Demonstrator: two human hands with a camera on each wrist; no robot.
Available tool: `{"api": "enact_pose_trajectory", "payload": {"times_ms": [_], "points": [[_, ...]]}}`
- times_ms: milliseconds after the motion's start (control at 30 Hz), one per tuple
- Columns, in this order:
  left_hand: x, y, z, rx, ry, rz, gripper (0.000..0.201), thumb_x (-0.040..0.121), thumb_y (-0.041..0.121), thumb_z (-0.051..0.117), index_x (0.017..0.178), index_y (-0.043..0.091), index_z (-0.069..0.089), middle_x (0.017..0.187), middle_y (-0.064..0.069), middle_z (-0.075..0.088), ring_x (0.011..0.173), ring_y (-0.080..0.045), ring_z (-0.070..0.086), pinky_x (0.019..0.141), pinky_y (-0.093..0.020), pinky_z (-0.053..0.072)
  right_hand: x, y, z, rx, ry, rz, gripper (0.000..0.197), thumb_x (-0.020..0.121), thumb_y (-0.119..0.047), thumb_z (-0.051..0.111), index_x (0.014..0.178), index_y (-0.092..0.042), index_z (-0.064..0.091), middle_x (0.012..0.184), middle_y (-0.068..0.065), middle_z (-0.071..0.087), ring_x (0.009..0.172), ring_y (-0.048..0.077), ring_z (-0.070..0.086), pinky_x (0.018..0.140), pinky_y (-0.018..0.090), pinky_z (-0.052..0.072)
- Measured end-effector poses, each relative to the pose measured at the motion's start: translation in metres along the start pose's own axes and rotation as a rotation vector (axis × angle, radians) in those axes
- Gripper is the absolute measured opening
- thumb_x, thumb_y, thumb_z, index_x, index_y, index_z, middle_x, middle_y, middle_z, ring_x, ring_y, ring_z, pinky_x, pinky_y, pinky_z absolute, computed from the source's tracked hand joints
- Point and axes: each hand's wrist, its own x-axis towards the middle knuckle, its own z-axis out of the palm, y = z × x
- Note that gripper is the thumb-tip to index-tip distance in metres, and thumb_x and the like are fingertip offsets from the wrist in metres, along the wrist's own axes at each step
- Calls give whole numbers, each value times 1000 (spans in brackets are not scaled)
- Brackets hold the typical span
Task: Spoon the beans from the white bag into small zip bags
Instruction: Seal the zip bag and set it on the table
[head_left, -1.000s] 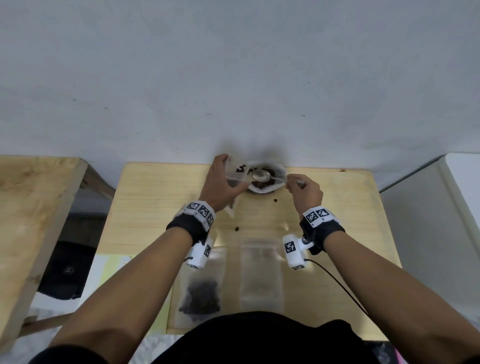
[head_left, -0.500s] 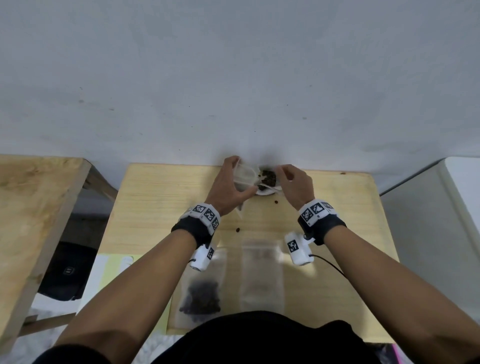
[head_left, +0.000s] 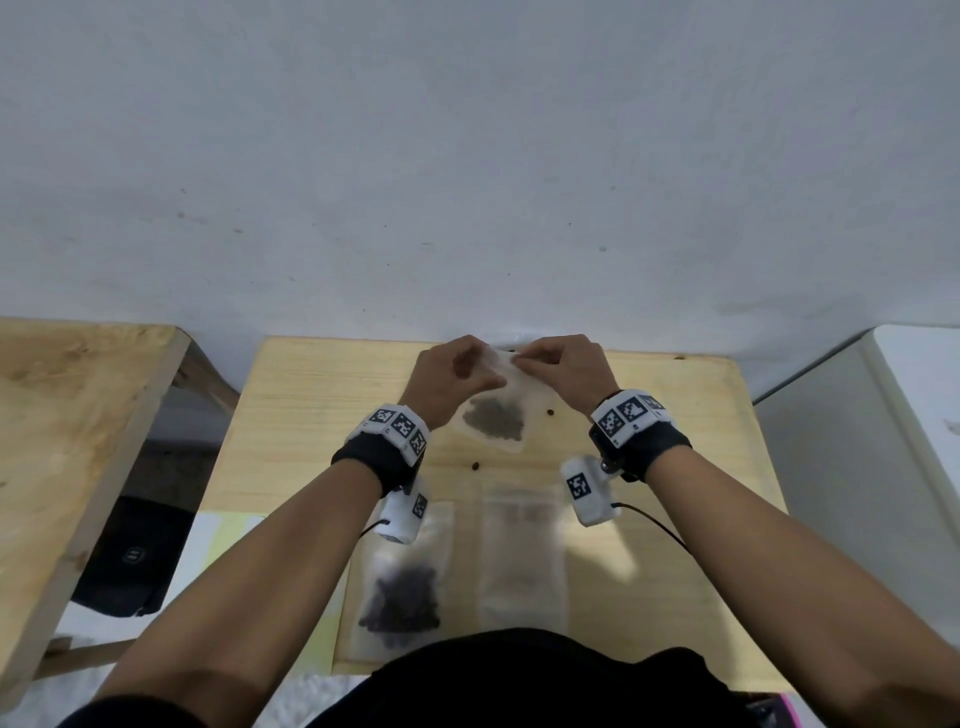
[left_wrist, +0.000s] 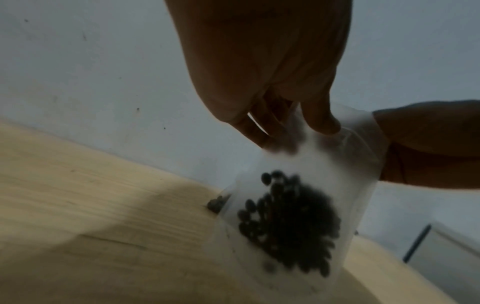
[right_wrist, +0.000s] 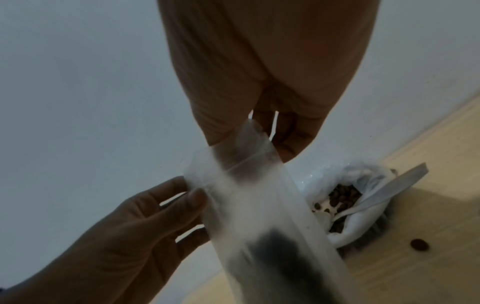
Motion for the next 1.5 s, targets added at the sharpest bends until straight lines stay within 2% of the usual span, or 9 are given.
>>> {"api": "enact_pose_trajectory", "payload": {"times_ms": [167, 300, 467, 767, 1000, 1200, 1267, 1400, 1500], "points": [[5, 12, -5, -201, 68, -41, 14, 78, 6, 81, 89, 3, 73, 79, -9, 74, 71, -24, 74, 71, -27, 57, -6, -4, -3, 113, 11, 21, 27, 92, -53, 58, 81, -33, 75, 76, -16, 71, 77, 5, 66, 75, 24, 51], [10, 14, -10, -346, 166, -78, 13, 79, 7, 81, 87, 3, 72, 81, -18, 71, 71, -32, 74, 73, -37, 60, -10, 0, -5, 183, 46, -49, 29, 95, -40, 59, 98, -15, 74, 89, -2, 75, 82, 18, 70, 77, 30, 57], [8, 15, -12, -417, 166, -86, 18, 80, 3, 79, 89, -7, 67, 75, -11, 69, 71, -33, 73, 74, -41, 60, -8, 1, -6, 152, 163, -106, 14, 91, -27, 69, 92, -13, 72, 83, 2, 74, 76, 26, 70, 70, 34, 60], [6, 23, -22, -280, -25, 6, 13, 81, 7, 79, 90, 1, 74, 87, -14, 73, 78, -31, 73, 76, -39, 61, -10, -10, -5, 21, 157, -255, 12, 90, -22, 70, 90, -10, 72, 77, 2, 73, 70, 16, 69, 67, 28, 57], [5, 38, -15, -24, -113, 159, 12, 85, 18, 78, 90, 7, 79, 76, 0, 76, 67, -15, 72, 67, -30, 59, -21, -17, -1, -8, 112, -328, 10, 88, -17, 72, 90, -8, 74, 78, 2, 74, 71, 10, 68, 70, 20, 55], [-2, 51, -12, 7, -106, 181, 18, 84, 34, 74, 79, 16, 76, 63, -6, 71, 60, -40, 63, 55, -37, 44, -34, -21, -3, 46, 160, -262, 9, 87, -14, 73, 86, -4, 74, 66, -8, 62, 57, -2, 51, 61, 9, 41], [-5, 57, -13, -8, -114, 185, 18, 85, 31, 74, 78, 14, 75, 64, -6, 71, 64, -35, 67, 59, -39, 49, -38, -23, -5, 67, 177, -240, 10, 88, -14, 72, 85, -4, 73, 62, -11, 56, 55, -2, 47, 59, 9, 39], [-15, 63, -15, -43, -80, 139, 9, 85, 22, 77, 77, 17, 77, 68, -5, 74, 67, -19, 70, 70, -35, 55, -53, -28, -11, 65, 202, -264, 12, 91, -18, 69, 85, -7, 71, 66, 8, 62, 60, 7, 50, 60, 17, 45], [-29, 68, -17, -110, -47, 67, 7, 82, 16, 80, 78, 11, 77, 72, -8, 75, 66, -14, 70, 67, -24, 55, -67, -25, -16, 57, 247, -267, 11, 92, -18, 67, 85, -10, 69, 73, 14, 68, 62, 9, 54, 61, 16, 47]]}}
